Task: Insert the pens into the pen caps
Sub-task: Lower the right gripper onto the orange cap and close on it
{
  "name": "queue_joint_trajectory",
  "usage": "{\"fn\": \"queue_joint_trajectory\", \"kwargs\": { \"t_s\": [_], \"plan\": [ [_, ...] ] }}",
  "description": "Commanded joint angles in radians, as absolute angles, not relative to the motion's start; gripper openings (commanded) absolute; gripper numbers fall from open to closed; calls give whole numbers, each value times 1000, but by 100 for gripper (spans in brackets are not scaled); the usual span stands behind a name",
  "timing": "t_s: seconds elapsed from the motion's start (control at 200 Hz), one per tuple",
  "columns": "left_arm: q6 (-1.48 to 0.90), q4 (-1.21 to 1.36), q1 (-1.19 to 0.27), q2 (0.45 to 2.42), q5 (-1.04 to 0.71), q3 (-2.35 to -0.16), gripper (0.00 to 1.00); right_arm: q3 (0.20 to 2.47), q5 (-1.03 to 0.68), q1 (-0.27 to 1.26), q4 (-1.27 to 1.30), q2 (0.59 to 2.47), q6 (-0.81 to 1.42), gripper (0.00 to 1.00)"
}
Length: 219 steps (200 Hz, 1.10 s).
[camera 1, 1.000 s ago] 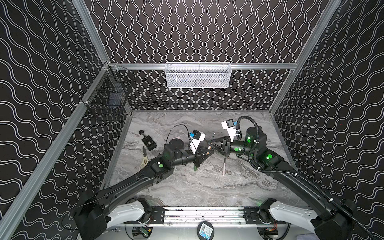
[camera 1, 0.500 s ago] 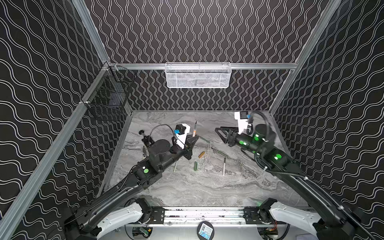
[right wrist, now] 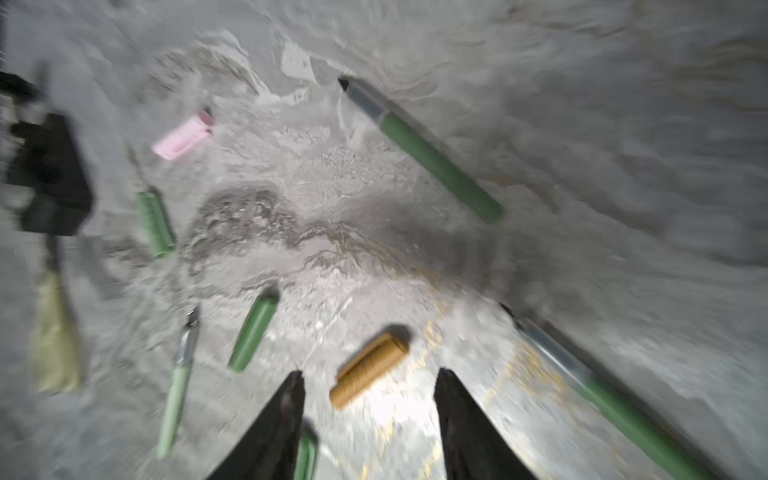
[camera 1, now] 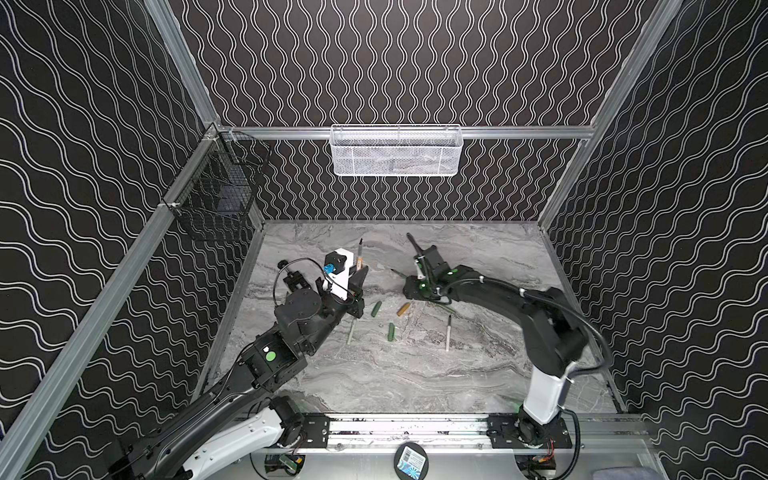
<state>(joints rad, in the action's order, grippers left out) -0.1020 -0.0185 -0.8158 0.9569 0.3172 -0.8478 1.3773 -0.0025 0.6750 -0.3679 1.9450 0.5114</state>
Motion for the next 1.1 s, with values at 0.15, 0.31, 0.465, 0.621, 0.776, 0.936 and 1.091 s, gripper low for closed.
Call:
{"fn": "queue_joint_trajectory", "kwargs": {
  "t_s": [0.15,0.31,0.465,0.621,0.776,0.936,1.091],
  "plan": [
    [-132,-16,-815,990,291,-852,0,1489,261,756,-568,2069,492,60],
    [-163,-5,-813,1001,251,-845,0,1482,256,773,-578,2077,473,61],
    [-182,-10,-814,1023,212,-853,0,1466,210,785,-571,2084,452,59],
    [-185,-3,-815,1027,211,-846,0,1410,194,786,-552,2032,451,54],
    [-187,-3,-813,1038,202,-848,0,1391,140,780,-540,1997,415,52],
    [-183,-5,-814,1039,206,-847,0,1417,70,745,-557,1983,367,47],
    [-187,-5,-815,1040,196,-848,0,1445,10,718,-589,1988,373,40]
  ]
}}
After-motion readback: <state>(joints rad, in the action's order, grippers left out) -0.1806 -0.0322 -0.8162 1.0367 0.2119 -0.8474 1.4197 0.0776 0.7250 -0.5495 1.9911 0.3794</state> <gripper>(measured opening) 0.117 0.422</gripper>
